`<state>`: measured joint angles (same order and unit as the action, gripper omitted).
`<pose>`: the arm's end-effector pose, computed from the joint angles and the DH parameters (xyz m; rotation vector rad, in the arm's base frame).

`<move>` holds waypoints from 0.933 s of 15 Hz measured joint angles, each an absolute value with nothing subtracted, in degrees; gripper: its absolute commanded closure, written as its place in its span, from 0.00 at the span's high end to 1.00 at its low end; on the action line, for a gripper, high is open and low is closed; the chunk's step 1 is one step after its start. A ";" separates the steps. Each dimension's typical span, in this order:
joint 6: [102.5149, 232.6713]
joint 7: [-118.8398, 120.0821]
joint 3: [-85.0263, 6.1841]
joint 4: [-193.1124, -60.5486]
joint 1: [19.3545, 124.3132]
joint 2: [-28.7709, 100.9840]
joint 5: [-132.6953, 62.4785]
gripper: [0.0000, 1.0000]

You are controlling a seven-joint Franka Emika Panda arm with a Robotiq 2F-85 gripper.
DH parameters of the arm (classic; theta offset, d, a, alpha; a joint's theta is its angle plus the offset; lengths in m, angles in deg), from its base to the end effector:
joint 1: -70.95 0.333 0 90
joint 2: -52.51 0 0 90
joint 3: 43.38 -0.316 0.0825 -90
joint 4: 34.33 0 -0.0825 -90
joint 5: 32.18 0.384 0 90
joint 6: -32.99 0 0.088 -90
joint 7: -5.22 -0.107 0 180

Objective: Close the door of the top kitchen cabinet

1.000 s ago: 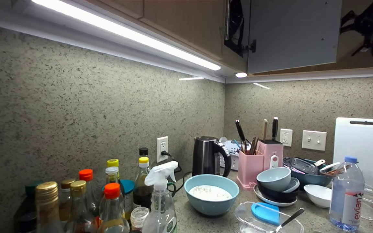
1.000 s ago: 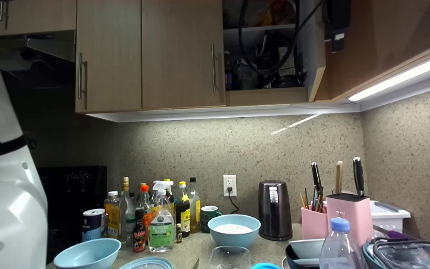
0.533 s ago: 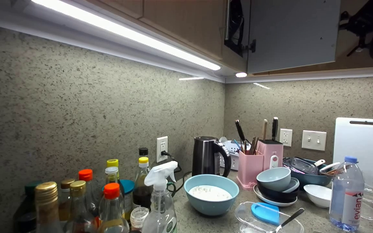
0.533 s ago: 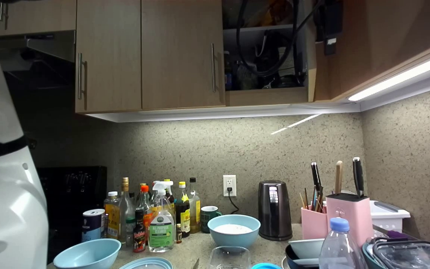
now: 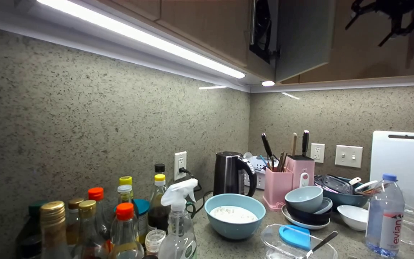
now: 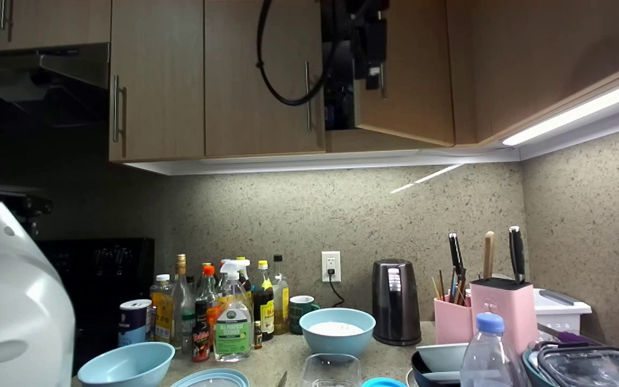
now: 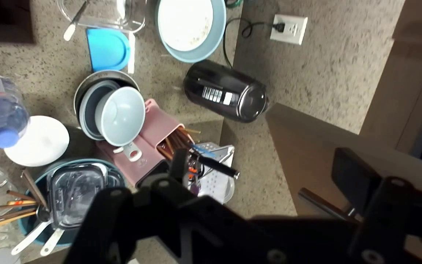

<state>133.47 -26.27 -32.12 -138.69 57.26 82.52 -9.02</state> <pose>0.3533 -0.1626 0.7786 -2.2642 1.1851 -0.5407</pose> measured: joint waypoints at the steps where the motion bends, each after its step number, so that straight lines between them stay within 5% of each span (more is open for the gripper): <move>1: 133.21 -26.14 -32.79 -139.70 57.79 83.98 -9.02 1.00; 14: 126.87 -15.47 -32.76 -137.93 60.35 80.87 -9.73 1.00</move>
<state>126.87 -15.47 -32.76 -137.93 60.35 80.87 -9.73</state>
